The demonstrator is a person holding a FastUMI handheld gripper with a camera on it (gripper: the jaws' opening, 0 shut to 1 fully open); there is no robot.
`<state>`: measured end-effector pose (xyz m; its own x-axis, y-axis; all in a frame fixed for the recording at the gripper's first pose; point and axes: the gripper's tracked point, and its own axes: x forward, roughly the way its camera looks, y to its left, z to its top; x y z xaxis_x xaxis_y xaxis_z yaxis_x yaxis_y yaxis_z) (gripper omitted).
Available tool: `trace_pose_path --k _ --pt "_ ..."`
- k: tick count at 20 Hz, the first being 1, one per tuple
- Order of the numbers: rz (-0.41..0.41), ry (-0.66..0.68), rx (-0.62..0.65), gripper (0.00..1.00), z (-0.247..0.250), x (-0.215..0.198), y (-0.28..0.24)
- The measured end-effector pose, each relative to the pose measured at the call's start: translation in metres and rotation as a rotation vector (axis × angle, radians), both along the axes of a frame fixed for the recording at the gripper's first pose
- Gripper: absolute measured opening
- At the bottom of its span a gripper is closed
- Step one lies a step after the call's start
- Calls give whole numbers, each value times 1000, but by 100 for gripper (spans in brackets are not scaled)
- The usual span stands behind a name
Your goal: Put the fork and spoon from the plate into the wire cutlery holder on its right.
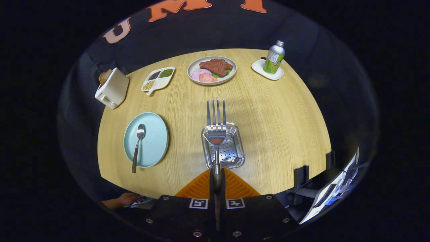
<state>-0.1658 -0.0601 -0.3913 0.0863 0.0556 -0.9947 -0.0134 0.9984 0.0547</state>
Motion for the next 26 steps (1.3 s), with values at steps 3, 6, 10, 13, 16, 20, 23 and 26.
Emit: trace_pose_path --k 3,6,10,13,16,20,23,26 --pt "18 36 3 5 -7 -10 -6" --pt "47 72 4 5 -16 -22 -10" --pt "41 123 1 7 -32 -31 -16" --pt "37 125 27 10 -32 -27 -15" --pt "17 83 13 12 -29 -11 -23" --pt "-27 -26 32 17 -16 19 -25" --pt "-53 -186 27 24 5 56 -28" --pt "-80 -353 72 32 37 92 -20"
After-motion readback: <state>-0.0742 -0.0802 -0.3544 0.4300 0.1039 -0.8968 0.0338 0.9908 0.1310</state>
